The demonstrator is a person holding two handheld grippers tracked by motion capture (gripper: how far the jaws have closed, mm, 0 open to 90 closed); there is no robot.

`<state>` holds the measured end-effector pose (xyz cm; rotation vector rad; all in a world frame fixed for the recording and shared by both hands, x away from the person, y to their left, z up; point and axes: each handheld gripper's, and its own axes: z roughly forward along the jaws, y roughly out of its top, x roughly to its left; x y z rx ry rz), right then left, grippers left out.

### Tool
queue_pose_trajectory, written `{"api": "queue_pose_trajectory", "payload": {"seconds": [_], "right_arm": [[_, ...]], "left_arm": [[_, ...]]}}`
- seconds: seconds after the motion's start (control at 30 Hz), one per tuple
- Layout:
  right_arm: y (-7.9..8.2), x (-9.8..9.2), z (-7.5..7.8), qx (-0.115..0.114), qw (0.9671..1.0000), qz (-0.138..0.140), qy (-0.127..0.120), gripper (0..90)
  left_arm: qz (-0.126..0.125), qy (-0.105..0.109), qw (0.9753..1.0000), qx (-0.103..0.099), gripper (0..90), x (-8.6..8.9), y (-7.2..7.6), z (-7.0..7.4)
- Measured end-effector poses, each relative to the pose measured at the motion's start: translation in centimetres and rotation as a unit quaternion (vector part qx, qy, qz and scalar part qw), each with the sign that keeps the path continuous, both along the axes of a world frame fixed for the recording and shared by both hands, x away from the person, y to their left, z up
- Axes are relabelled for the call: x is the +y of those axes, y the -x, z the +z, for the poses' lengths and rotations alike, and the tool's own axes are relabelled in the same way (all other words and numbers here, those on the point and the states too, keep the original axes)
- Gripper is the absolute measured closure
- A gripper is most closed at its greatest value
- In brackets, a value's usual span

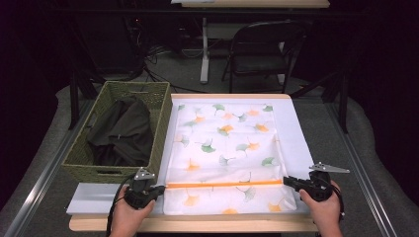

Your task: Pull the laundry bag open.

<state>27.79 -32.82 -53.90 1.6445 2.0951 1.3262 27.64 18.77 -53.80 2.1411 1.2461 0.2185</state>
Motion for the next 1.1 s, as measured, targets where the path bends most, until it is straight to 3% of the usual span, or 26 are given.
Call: {"api": "queue_pose_trajectory", "payload": {"seconds": [0.47,0.63,0.83,1.1], "right_arm": [[-0.3,0.4,-1.0,0.027,0.9995,0.01,0.014,81.3],[-0.5,0.7,-1.5,0.035,0.9989,0.01,0.03,72.8],[-0.5,0.7,-1.4,0.026,0.9985,0.004,0.047,62.7],[-0.2,0.8,-0.5,-0.022,0.996,0.009,0.086,57.6]], "left_arm": [[0.004,0.006,1.0,-0.002,87.9,0.3,-0.1,-0.2],[0.006,0.014,0.9999,-0.003,84.2,0.3,0.1,-0.4],[0.009,0.018,0.9997,-0.016,75.4,0.3,0.2,-0.2],[0.006,0.014,0.9994,-0.032,63.3,0.5,0.4,0.1]]}}
